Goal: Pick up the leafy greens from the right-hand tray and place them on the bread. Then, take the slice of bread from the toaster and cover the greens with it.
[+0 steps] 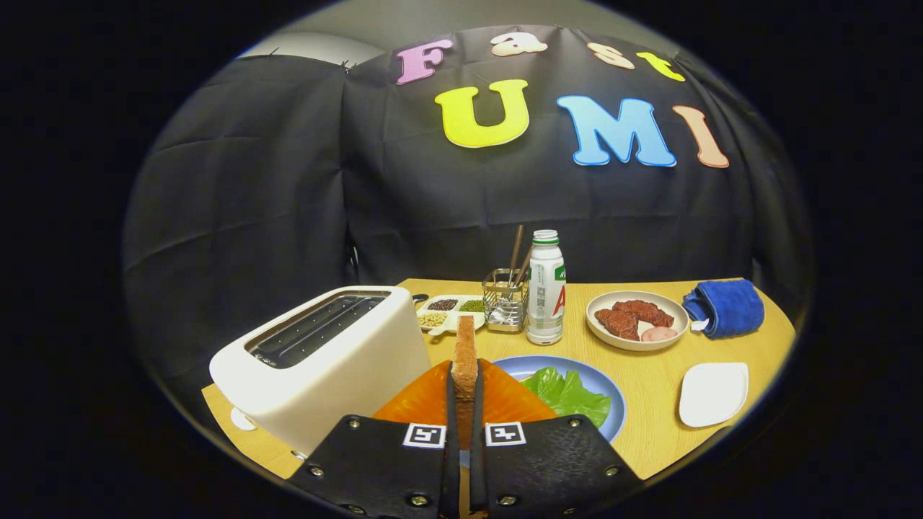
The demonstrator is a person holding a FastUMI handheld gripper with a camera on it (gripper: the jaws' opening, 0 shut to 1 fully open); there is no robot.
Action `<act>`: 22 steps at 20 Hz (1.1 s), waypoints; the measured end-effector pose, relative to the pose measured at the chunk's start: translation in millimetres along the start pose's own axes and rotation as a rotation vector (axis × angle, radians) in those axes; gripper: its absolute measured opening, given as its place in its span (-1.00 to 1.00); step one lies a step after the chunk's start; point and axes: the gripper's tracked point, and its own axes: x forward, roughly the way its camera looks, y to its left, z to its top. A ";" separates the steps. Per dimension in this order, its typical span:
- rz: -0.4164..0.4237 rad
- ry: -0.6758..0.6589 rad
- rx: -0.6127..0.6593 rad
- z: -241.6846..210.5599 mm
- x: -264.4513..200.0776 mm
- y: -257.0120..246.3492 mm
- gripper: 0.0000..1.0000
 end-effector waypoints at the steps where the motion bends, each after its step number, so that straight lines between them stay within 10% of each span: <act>1: -0.004 0.003 0.010 -1.8 1.5 -3.6 -0.88; 22: -0.039 0.067 -0.001 -20.5 1.0 -57.3 -0.55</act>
